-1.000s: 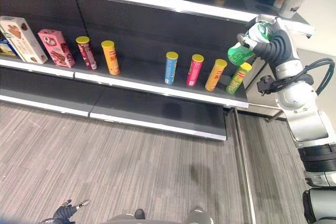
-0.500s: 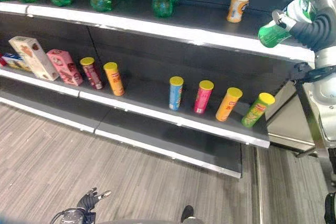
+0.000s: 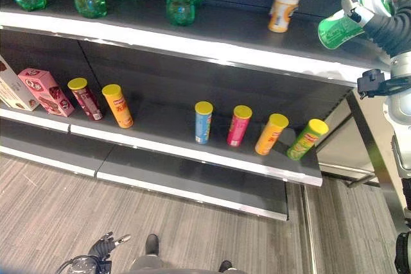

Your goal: Put the goods on the table back onto the shelves and tidy them up.

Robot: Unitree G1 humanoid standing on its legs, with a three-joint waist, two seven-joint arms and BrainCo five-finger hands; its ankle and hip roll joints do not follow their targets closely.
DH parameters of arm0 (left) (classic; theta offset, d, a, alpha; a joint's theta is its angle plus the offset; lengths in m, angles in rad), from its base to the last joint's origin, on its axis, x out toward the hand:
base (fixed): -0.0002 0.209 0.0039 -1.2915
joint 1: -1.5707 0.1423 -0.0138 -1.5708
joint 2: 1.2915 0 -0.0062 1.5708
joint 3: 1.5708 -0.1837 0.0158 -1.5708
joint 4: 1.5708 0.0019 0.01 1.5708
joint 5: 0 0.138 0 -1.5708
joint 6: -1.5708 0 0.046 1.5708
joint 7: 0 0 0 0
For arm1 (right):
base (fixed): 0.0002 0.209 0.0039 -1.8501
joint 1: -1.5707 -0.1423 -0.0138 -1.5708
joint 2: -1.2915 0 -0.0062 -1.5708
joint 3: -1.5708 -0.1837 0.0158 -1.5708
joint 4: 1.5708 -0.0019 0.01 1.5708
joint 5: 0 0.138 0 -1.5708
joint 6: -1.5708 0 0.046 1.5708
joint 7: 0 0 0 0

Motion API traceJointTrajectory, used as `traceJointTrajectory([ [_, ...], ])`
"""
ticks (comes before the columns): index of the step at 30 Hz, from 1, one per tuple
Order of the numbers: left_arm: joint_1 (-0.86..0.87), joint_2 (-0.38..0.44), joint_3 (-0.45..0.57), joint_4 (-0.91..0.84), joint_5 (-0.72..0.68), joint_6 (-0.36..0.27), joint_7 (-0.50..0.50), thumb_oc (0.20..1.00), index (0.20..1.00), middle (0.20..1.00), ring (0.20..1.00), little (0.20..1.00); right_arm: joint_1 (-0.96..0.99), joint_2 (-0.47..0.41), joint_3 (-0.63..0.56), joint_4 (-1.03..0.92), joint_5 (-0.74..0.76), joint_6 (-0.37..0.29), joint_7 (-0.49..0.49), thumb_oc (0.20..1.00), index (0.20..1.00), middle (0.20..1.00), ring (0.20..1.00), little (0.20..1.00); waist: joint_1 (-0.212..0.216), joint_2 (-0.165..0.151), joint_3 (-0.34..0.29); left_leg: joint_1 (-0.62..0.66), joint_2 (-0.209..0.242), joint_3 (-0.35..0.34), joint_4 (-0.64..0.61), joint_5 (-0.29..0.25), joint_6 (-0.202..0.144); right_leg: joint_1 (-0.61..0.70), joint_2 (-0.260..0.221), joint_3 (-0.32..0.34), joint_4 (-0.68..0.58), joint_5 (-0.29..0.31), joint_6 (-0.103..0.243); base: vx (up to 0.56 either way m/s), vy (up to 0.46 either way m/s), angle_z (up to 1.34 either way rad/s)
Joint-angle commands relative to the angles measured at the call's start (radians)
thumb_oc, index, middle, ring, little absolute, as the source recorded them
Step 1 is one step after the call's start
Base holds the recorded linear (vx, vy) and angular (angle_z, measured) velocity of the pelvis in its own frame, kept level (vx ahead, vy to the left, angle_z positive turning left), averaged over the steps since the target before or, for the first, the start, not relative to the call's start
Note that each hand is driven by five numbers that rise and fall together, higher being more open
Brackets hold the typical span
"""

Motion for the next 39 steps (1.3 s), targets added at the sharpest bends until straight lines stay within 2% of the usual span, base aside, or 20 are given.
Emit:
traceJointTrajectory([
  [1, -0.022, 0.029, -0.026, 0.026, 0.031, -0.023, 0.015, 1.0, 1.0, 1.0, 1.0, 1.0, -0.129, -0.039, 0.044, 0.008, -0.008, -0.023, 0.001, 0.2, 0.2, 0.2, 0.2, 0.2, 0.049, 0.006, -0.022, 0.119, 0.02, 0.034, -0.03, -0.096, -0.032, -0.022, 0.011, 0.007, 0.007, -0.011, 0.025, 0.03, 0.096, 0.04],
  [6, -0.006, 0.031, -0.005, 0.05, 0.035, -0.031, 0.028, 1.0, 1.0, 1.0, 1.0, 1.0, -0.186, -0.058, 0.133, 0.052, -0.035, -0.013, 0.024, 0.2, 0.2, 0.2, 0.2, 0.2, 0.062, -0.003, -0.033, 0.149, 0.001, 0.069, -0.04, -0.113, -0.013, -0.026, -0.013, 0.02, 0.014, 0.004, 0.042, 0.05, 0.103, -0.16],
  [13, -0.011, 0.035, -0.009, 0.052, 0.029, -0.039, 0.03, 1.0, 1.0, 1.0, 1.0, 1.0, -0.235, -0.157, 0.249, 0.153, -0.036, 0.007, 0.073, 0.2, 0.2, 0.2, 0.2, 0.2, 0.057, -0.015, -0.035, 0.152, -0.013, 0.077, -0.041, -0.12, -0.006, -0.033, -0.029, 0.013, 0.036, 0.003, 0.051, 0.02, 0.048, -0.09],
  [17, -0.009, 0.031, -0.01, 0.05, 0.028, -0.04, 0.028, 1.0, 1.0, 1.0, 1.0, 1.0, -0.196, -0.179, 0.227, 0.159, -0.022, 0.008, 0.092, 0.2, 0.2, 0.2, 0.2, 0.2, 0.052, -0.019, -0.035, 0.151, -0.014, 0.077, -0.04, -0.122, -0.006, -0.033, -0.033, 0.008, 0.04, 0.002, 0.053, 0.01, 0.008, 0.0],
  [21, -0.008, 0.034, -0.02, 0.064, 0.038, -0.042, 0.02, 1.0, 1.0, 1.0, 1.0, 1.0, -0.213, -0.213, 0.27, 0.191, -0.025, 0.007, 0.117, 0.2, 0.2, 0.2, 0.2, 0.2, 0.054, -0.023, -0.033, 0.155, -0.015, 0.08, -0.038, -0.127, -0.006, -0.033, -0.038, 0.003, 0.042, 0.003, 0.055, 0.0, 0.0, 0.0],
  [26, -0.007, 0.032, -0.025, 0.084, 0.045, -0.044, 0.022, 1.0, 1.0, 1.0, 1.0, 1.0, -0.284, -0.22, 0.35, 0.246, -0.005, 0.004, 0.133, 0.2, 0.2, 0.2, 0.2, 0.2, 0.054, -0.021, -0.038, 0.16, -0.014, 0.083, -0.039, -0.127, -0.009, -0.026, -0.038, -0.006, 0.038, 0.003, 0.055, 0.0, 0.0, 0.0],
  [30, -0.009, 0.037, -0.037, 0.079, 0.044, -0.045, 0.023, 1.0, 1.0, 1.0, 1.0, 1.0, -0.384, -0.236, 0.463, 0.322, -0.048, 0.012, 0.136, 0.2, 0.2, 0.2, 0.2, 0.2, 0.06, -0.024, -0.038, 0.162, -0.014, 0.081, -0.039, -0.125, -0.012, -0.019, -0.035, -0.012, 0.032, 0.002, 0.054, 0.0, 0.0, 0.0],
  [32, -0.01, 0.032, -0.041, 0.081, 0.04, -0.047, 0.026, 1.0, 1.0, 1.0, 1.0, 1.0, -0.474, -0.215, 0.558, 0.382, -0.064, 0.018, 0.142, 0.2, 0.2, 0.2, 0.2, 0.2, 0.065, -0.023, -0.038, 0.161, -0.013, 0.075, -0.039, -0.123, -0.014, -0.012, -0.033, -0.02, 0.026, 0.001, 0.052, 0.0, 0.0, 0.0],
  [39, -0.009, 0.029, -0.043, 0.094, 0.039, -0.048, 0.029, 1.0, 1.0, 1.0, 1.0, 1.0, -0.55, -0.196, 0.625, 0.43, -0.094, 0.024, 0.136, 0.2, 0.2, 0.2, 0.2, 0.2, 0.073, -0.022, -0.037, 0.16, -0.012, 0.066, -0.04, -0.12, -0.015, -0.004, -0.031, -0.032, 0.021, 0.0, 0.051, 0.0, -0.001, 0.01],
])
